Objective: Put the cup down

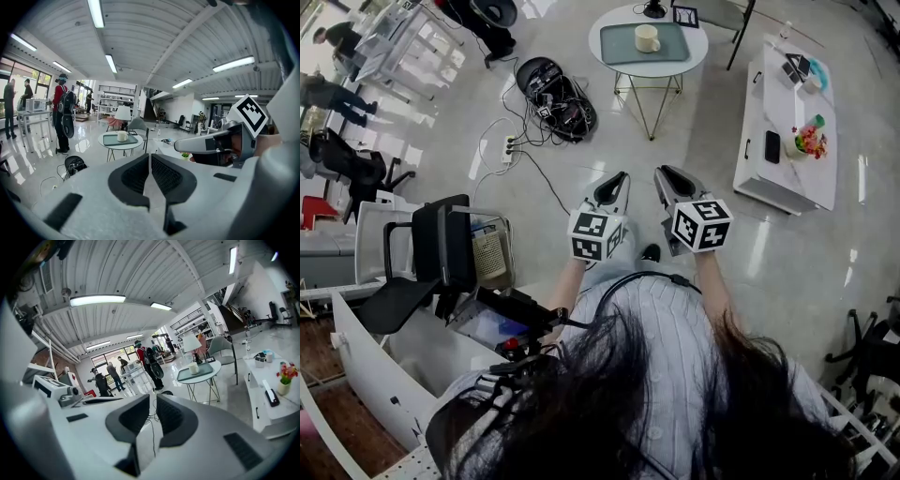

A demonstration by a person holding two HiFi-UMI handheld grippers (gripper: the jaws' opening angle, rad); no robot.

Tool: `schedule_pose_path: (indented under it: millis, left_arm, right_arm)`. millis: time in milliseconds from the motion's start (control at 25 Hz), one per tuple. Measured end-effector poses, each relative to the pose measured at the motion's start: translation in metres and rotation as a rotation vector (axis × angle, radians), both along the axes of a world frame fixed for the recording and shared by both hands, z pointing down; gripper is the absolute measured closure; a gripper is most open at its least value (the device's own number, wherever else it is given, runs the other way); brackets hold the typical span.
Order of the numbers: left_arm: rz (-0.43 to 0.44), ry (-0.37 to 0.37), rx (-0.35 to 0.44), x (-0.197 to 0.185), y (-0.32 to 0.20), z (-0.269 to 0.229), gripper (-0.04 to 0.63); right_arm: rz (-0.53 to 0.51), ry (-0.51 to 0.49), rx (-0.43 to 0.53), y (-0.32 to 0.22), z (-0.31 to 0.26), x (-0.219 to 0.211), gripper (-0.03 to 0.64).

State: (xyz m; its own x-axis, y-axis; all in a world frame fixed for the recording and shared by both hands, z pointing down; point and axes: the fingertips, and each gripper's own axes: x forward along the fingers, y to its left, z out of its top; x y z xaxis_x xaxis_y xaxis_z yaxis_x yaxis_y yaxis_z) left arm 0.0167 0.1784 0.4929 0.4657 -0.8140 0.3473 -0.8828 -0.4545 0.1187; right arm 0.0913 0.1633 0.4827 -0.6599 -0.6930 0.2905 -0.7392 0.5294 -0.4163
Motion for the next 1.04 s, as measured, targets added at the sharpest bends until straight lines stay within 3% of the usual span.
schedule_pose_path:
  millis: [1040]
  left_arm:
    - [-0.001,-0.002,0.012,0.0,-0.006,-0.004,0.577]
  right_arm:
    - [-0.01,0.003,0.01,-0.006,-0.004,0.0,0.551]
